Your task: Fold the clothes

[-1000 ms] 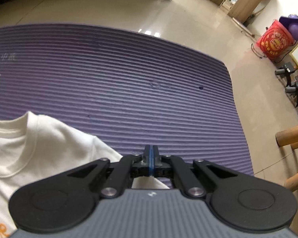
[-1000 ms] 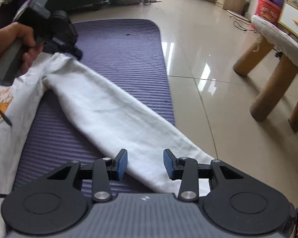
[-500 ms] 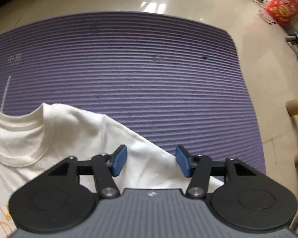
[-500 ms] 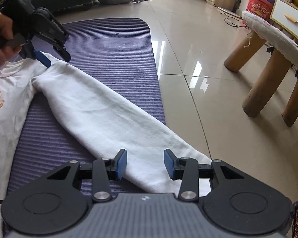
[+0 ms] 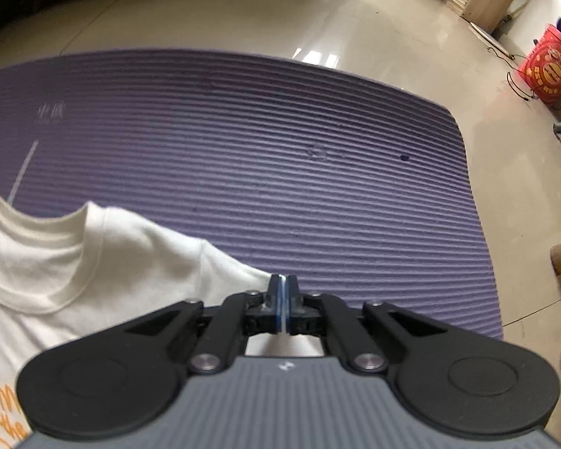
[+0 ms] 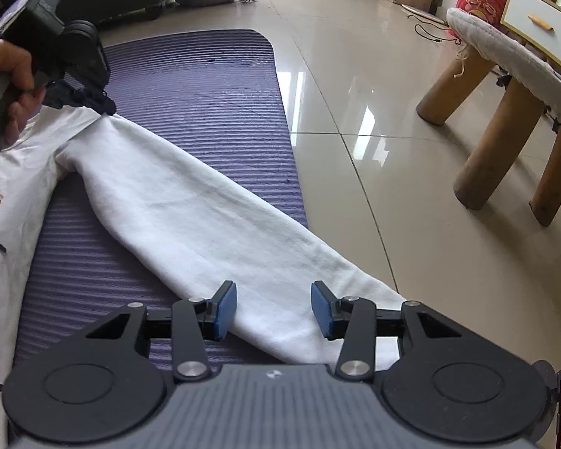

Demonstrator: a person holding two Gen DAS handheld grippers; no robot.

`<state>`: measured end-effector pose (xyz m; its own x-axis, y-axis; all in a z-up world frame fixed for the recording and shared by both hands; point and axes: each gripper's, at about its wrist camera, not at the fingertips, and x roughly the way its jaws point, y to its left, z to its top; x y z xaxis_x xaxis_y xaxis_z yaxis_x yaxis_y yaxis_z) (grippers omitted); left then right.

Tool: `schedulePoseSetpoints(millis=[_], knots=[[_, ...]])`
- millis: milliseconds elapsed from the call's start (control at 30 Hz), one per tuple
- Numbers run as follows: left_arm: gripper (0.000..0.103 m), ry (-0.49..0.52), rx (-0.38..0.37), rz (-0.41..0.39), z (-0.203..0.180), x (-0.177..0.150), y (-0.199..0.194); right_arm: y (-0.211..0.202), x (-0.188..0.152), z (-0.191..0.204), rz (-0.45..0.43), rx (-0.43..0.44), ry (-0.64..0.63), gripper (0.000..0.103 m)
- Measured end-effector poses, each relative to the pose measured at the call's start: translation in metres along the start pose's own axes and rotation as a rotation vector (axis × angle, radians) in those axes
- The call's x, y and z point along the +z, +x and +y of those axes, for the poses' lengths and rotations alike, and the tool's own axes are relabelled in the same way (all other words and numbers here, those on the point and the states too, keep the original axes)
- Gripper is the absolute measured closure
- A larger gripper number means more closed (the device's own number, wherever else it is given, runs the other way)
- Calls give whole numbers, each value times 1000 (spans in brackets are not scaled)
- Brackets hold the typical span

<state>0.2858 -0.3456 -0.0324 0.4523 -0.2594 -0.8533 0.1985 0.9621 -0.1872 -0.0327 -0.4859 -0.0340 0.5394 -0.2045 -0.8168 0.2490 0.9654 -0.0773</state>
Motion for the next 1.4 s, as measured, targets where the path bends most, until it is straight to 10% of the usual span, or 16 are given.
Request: schedulePoseSetpoints(millis=[633, 700, 1100, 1200, 1400], knots=[[92, 29, -161, 146, 61, -48, -61, 8, -3, 42, -63, 81, -188, 66], [89, 24, -163, 154, 65, -57, -61, 10, 1, 38, -66, 69, -151, 97], [71, 44, -194, 168, 82, -75, -77, 13, 12, 28, -91, -117, -40, 95], [70, 38, -200, 191, 94, -78, -83, 11, 12, 30, -54, -107, -54, 76], [54, 8, -161, 197, 129, -79, -103, -16, 17, 31, -99, 7, -25, 74]])
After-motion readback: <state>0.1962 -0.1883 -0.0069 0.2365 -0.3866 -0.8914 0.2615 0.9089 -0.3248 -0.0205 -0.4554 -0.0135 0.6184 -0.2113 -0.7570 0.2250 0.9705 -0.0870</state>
